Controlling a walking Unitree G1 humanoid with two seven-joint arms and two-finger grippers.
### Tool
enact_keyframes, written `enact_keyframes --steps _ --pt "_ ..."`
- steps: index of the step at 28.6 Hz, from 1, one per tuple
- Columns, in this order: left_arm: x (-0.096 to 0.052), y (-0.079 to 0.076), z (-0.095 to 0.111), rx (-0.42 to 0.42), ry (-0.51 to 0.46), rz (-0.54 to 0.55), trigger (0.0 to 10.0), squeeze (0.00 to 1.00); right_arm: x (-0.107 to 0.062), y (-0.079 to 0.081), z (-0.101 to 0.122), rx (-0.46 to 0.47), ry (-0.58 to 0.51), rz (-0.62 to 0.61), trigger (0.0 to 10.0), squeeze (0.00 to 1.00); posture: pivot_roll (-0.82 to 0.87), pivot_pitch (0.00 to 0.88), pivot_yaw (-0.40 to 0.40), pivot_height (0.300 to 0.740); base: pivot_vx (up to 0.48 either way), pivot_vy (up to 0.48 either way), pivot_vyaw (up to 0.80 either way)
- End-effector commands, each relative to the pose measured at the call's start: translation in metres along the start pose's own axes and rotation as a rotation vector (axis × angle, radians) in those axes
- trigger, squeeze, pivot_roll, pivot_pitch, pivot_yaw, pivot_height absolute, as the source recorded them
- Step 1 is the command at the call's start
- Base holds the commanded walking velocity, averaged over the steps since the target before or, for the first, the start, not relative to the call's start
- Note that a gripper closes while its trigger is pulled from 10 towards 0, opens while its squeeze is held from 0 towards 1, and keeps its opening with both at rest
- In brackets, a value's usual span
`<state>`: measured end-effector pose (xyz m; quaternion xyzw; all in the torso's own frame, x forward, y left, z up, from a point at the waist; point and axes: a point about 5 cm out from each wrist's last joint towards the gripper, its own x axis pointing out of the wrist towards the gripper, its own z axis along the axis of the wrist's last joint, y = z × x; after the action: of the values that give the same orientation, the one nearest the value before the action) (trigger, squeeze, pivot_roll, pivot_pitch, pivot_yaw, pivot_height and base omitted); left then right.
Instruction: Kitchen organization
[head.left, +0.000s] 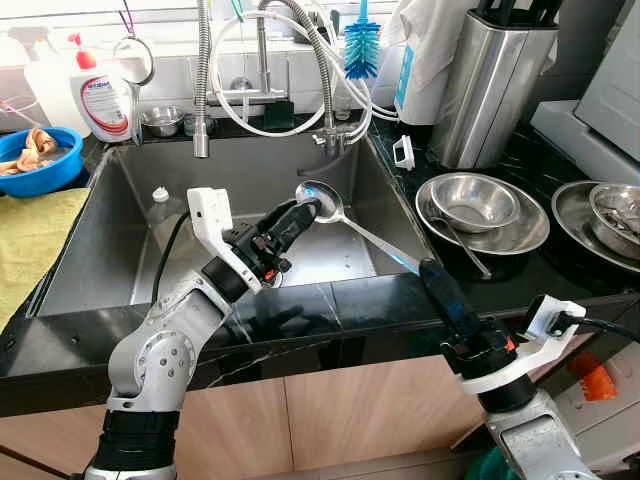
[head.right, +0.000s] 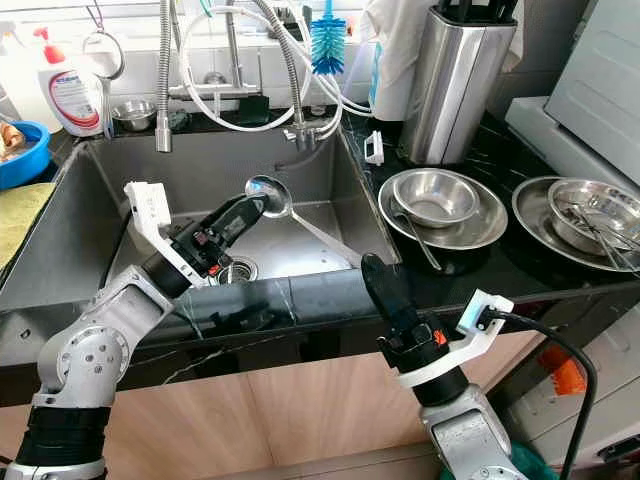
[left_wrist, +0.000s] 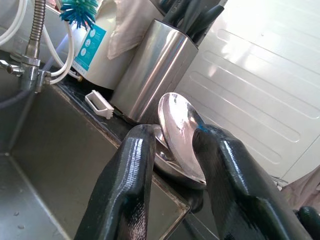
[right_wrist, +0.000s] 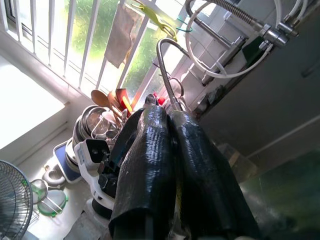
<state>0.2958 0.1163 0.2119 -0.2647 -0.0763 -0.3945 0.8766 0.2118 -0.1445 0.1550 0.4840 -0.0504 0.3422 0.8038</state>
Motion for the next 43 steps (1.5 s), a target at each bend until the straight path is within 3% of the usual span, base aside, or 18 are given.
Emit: enact_keyframes --steps 1,2,26,27,28,35,43 --pt "0.0006 -0.0025 -0.0009 -0.021 0.003 -0.011 2.5 0.0 0.0012 0.0069 0.0015 -0.005 0.003 0.036 10.0 0.0 -0.05 0.0 -0.013 0.74 0.0 0.0 0.0" --pt "0.0006 -0.0022 -0.0009 -0.023 0.001 -0.008 0.0 0.0 0.0011 0.0069 0.0014 -0.005 0.004 0.036 10.0 0.0 -0.05 0.0 -0.013 0.74 0.0 0.0 0.0" --pt "0.0022 -0.0056 -0.0015 -0.059 -0.016 -0.027 0.0 0.0 0.0028 0.0029 -0.0052 -0.068 0.064 0.003 10.0 0.0 -0.05 0.0 -0.014 0.74 0.0 0.0 0.0" --pt "0.0023 -0.0056 -0.0015 -0.059 -0.017 -0.027 0.0 0.0 0.0029 0.0028 -0.0051 -0.07 0.064 0.002 10.0 0.07 -0.05 0.0 -0.015 0.74 0.0 0.0 0.0" --pt "0.0027 -0.0053 -0.0011 -0.062 -0.021 -0.024 0.0 0.0 0.0033 0.0016 -0.0041 -0.083 0.058 -0.01 10.0 1.0 -0.05 0.0 -0.015 0.74 0.0 0.0 0.0" --pt "0.003 -0.0049 -0.0005 -0.071 -0.028 -0.017 0.0 0.0 0.0038 0.0018 -0.004 -0.084 0.061 -0.003 10.0 1.0 -0.05 0.0 -0.015 0.74 0.0 0.0 0.0" --pt "0.0015 0.0031 0.0076 -0.167 -0.101 0.031 0.0 0.0 0.0042 -0.0008 -0.0032 -0.112 0.056 -0.029 10.0 1.0 -0.05 0.0 -0.017 0.74 0.0 0.0 0.0"
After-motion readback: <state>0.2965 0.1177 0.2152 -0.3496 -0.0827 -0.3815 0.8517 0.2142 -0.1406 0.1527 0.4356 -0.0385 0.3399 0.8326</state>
